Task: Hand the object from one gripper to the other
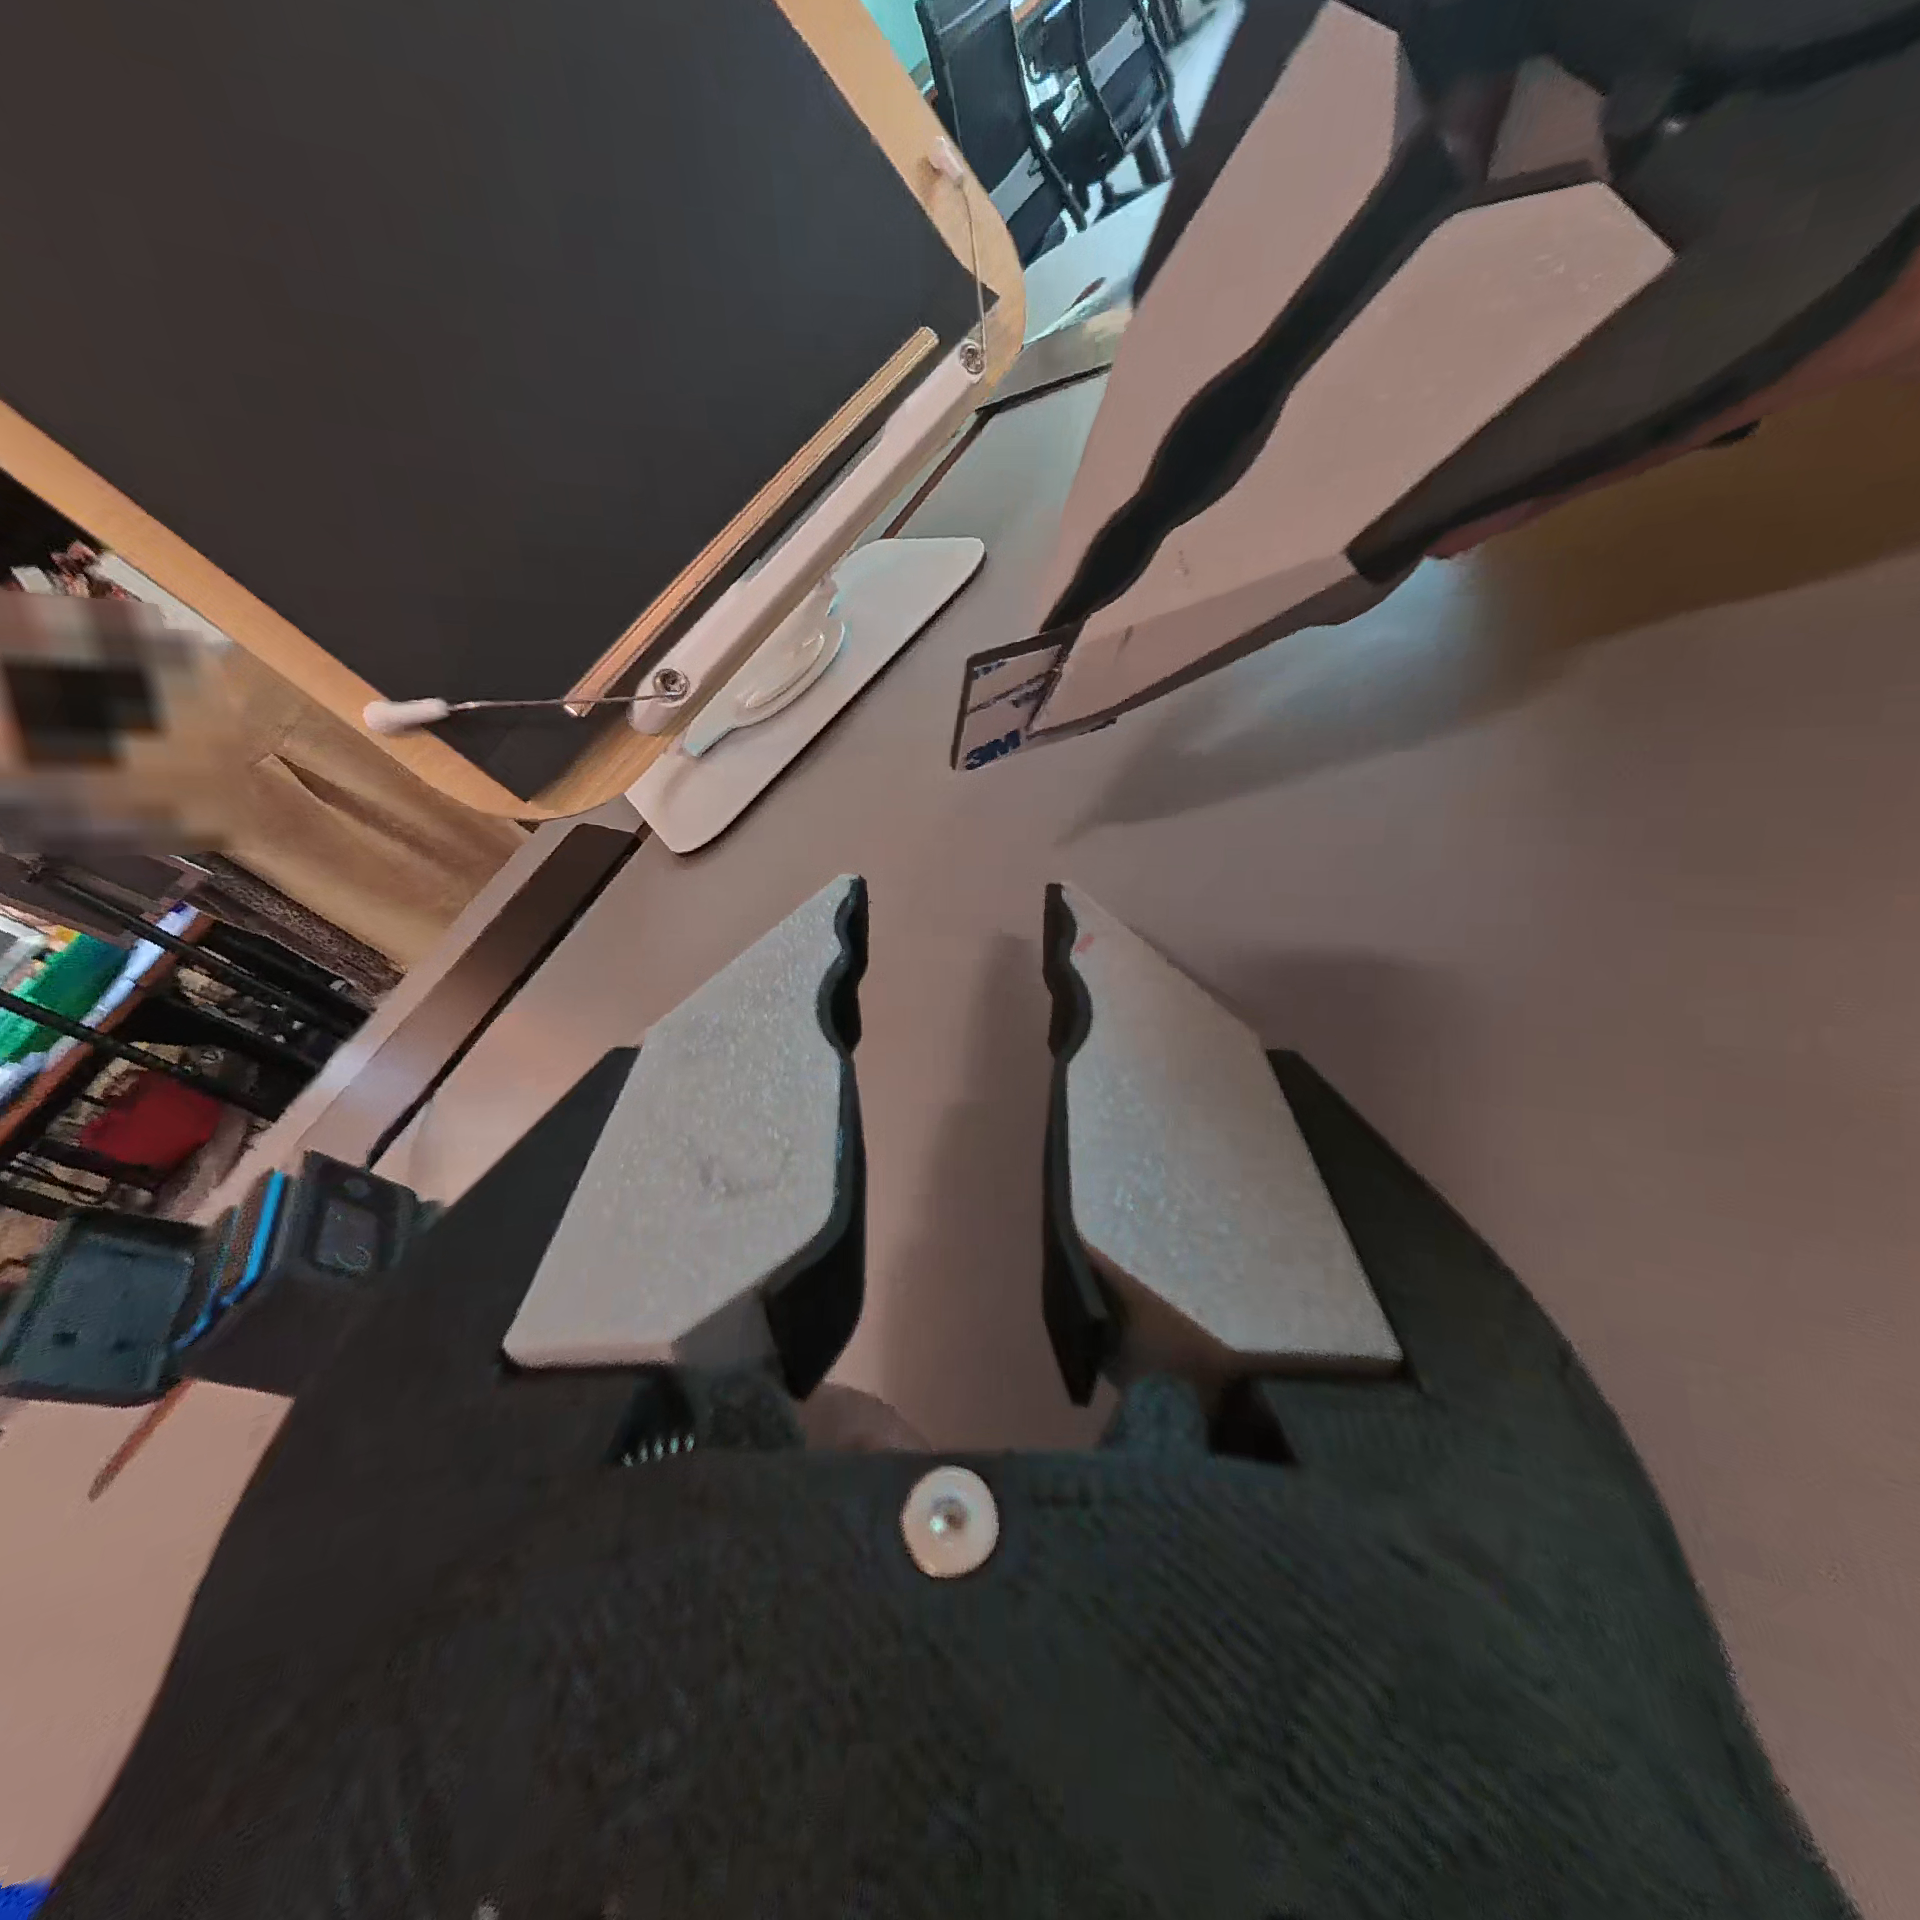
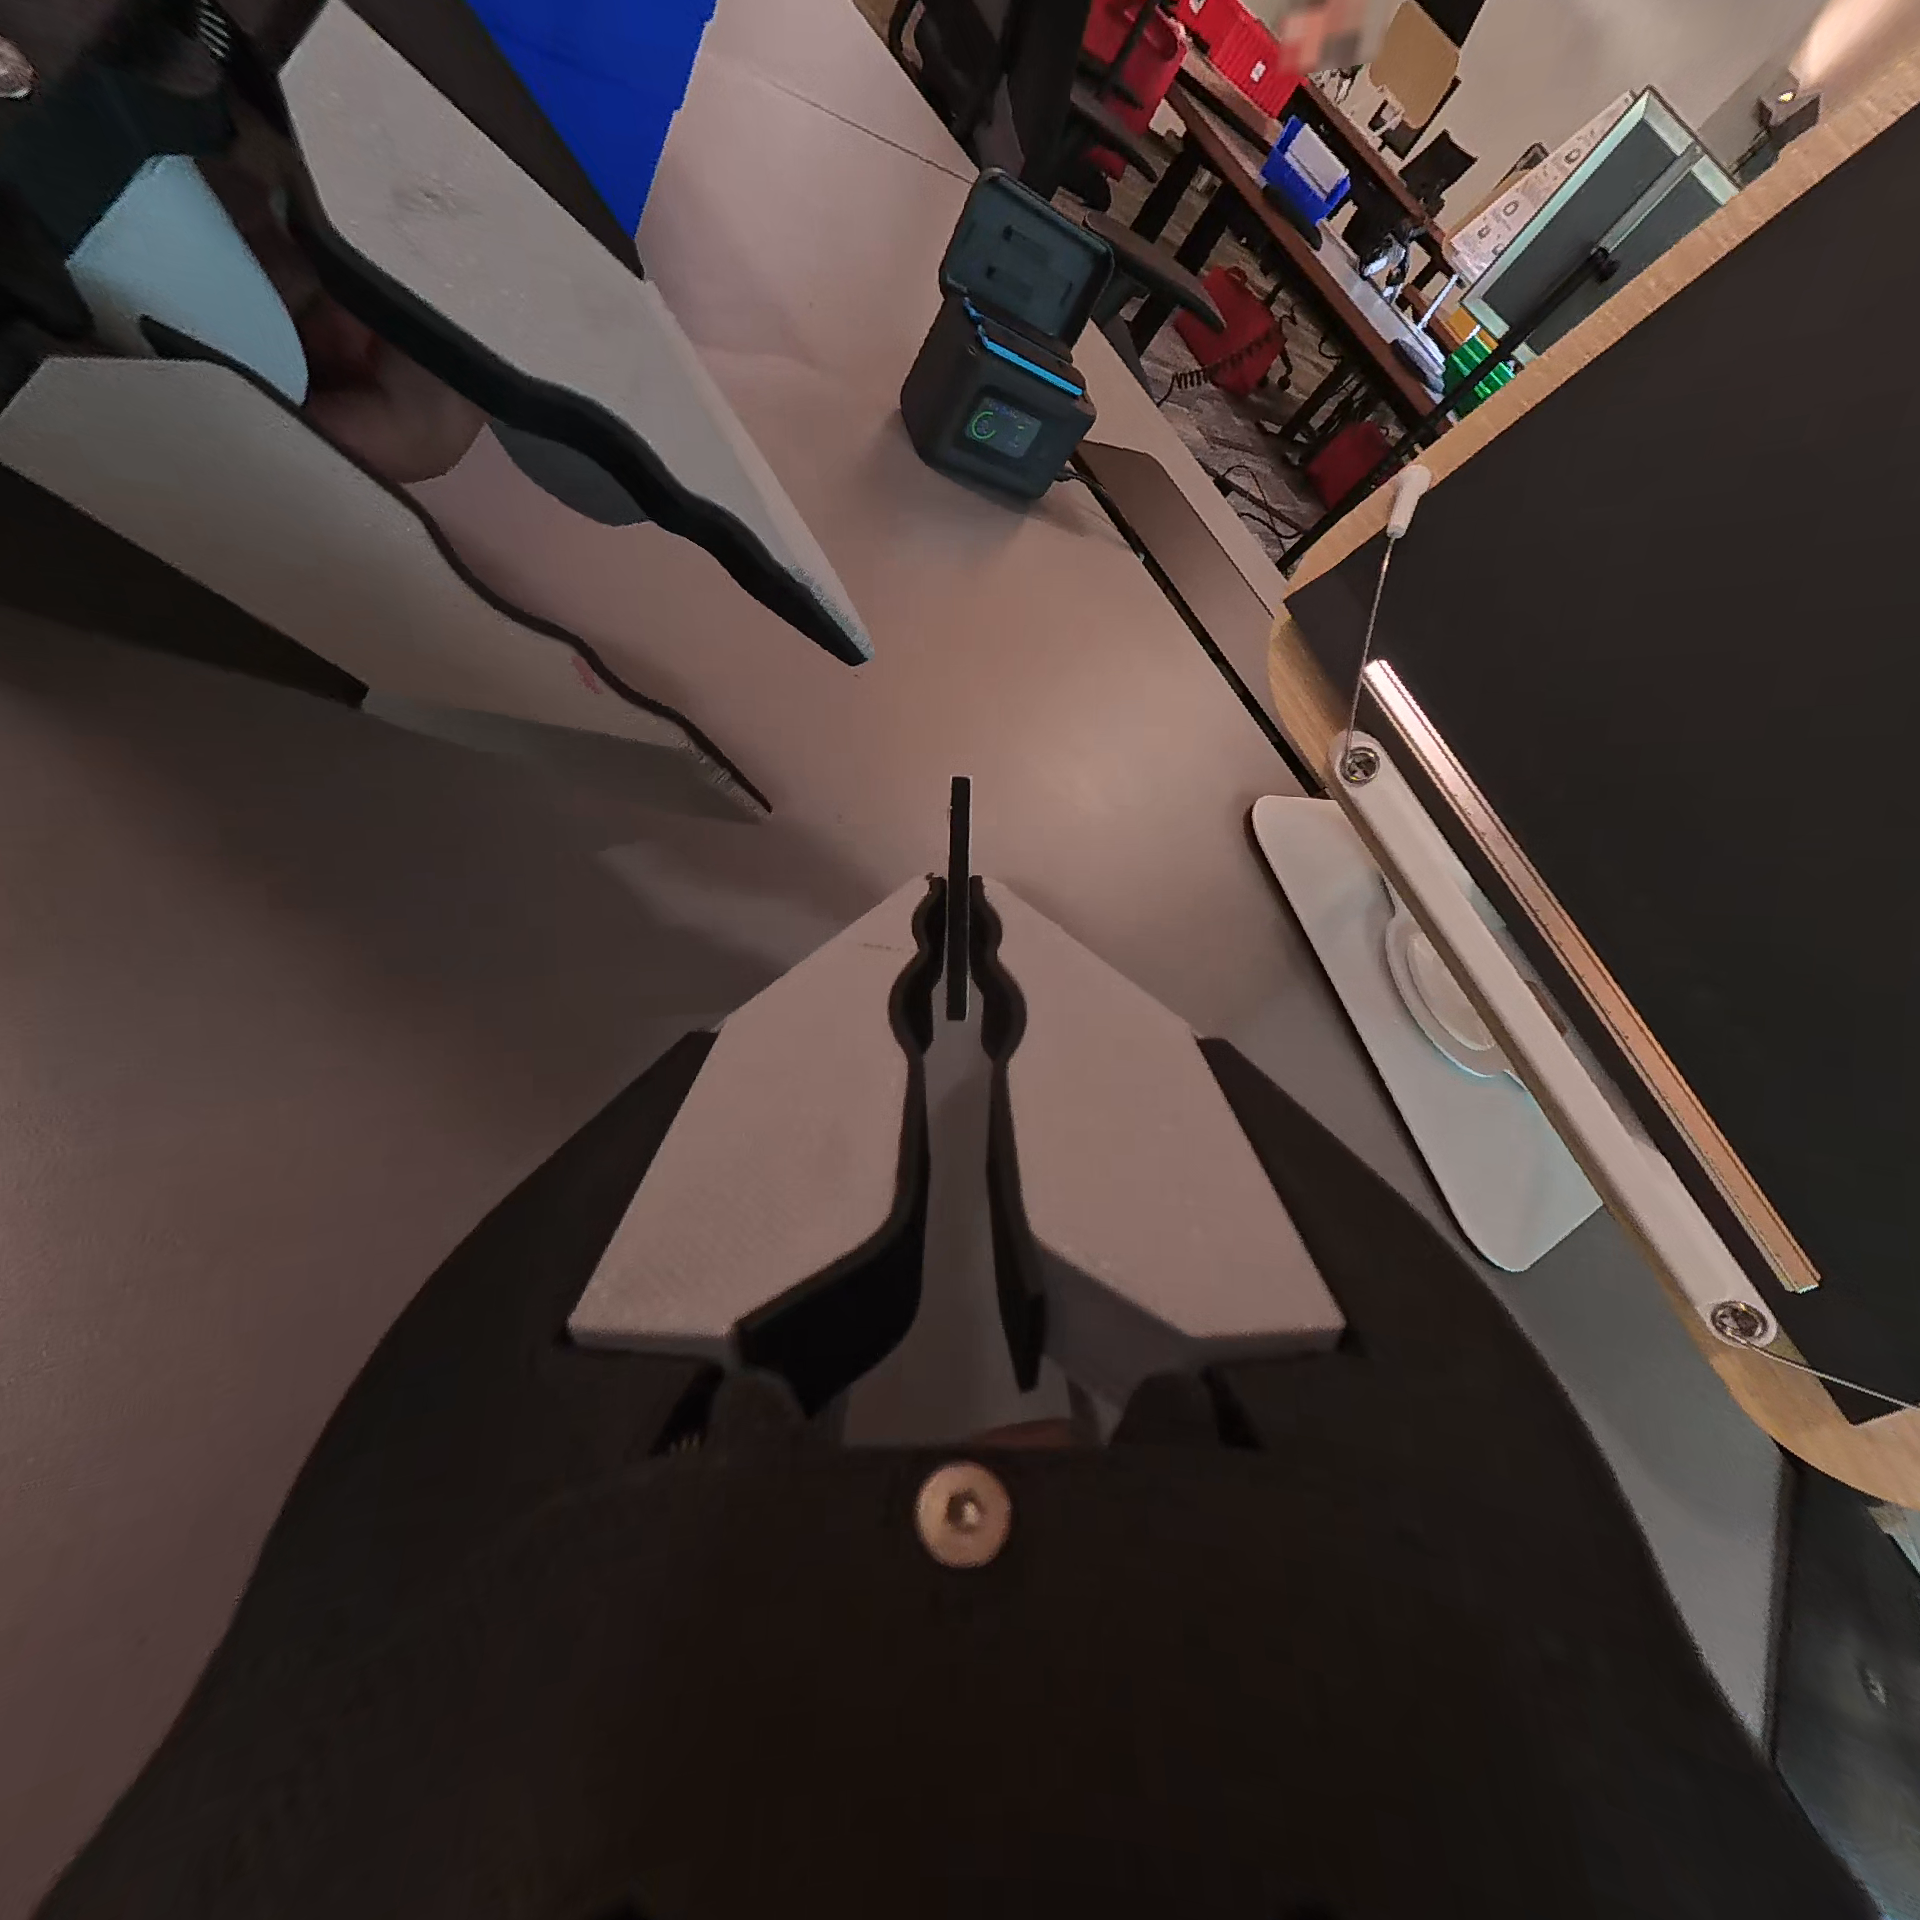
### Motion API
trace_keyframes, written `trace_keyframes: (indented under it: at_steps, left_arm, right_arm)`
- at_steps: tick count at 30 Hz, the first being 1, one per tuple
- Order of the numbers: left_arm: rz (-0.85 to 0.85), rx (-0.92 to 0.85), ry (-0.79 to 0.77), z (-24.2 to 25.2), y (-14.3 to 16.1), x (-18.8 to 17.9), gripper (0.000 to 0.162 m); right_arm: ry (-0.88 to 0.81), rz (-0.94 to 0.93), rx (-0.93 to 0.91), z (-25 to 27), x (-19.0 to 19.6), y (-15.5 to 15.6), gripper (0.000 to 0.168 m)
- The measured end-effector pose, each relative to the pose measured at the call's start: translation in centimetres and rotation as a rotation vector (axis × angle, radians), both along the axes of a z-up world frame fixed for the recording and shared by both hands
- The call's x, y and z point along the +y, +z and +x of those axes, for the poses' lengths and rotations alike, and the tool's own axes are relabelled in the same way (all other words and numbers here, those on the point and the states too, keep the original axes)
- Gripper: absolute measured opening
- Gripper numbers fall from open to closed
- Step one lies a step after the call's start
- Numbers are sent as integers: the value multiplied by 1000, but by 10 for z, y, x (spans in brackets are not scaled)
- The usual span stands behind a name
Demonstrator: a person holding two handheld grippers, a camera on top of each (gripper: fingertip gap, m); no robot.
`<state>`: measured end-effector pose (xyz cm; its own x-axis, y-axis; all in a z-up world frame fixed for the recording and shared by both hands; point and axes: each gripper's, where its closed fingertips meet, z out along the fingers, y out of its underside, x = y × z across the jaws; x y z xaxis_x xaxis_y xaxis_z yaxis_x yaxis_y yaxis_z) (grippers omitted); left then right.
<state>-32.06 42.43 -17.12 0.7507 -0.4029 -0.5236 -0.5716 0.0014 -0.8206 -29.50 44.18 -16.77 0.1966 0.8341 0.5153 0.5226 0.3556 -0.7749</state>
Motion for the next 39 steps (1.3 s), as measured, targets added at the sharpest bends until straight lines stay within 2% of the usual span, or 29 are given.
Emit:
trace_keyframes:
  at_steps: [2, 5, 10, 13, 15, 18, 21, 23, 27, 31, 34, 39]
  left_arm:
    - [-37, -72, -2, -3, 2, 0, 31]
    - [-160, -289, -70, -1, 6, -6, 32]
    - [-514, -720, -339, 20, 10, -33, 38]
    - [-635, -912, -492, 31, 23, -47, 37]
    - [-665, -953, -522, 33, 26, -50, 34]
    - [-668, -994, -509, 30, 28, -47, 32]
    - [-691, -1106, -540, 26, 36, -47, 32]
    - [-695, -1152, -541, 23, 38, -45, 24]
    - [-744, -1120, -524, 29, 27, -46, 22]
    - [-772, -1180, -574, 35, 33, -49, 23]
    - [-769, -1190, -544, 33, 28, -44, 11]
    - [-735, -1125, -518, 34, 21, -40, 4]
  right_arm:
    - [6, 14, 2, 0, 0, 2, 0]
    - [98, 82, 29, -1, -12, 12, 0]
    - [279, 370, 107, 3, -39, 38, 0]
    - [396, 561, 82, 1, -48, 37, 0]
    - [405, 642, 51, 1, -46, 33, 0]
    - [428, 639, 63, 2, -48, 35, 0]
    - [461, 659, 24, 2, -51, 29, 0]
    - [474, 686, 2, 0, -53, 25, 0]
    - [467, 741, -35, -2, -55, 22, 0]
    - [409, 855, -106, -3, -48, 20, 0]
    - [379, 931, -141, -6, -48, 21, 0]
    - [349, 995, -217, -9, -45, 13, 4]
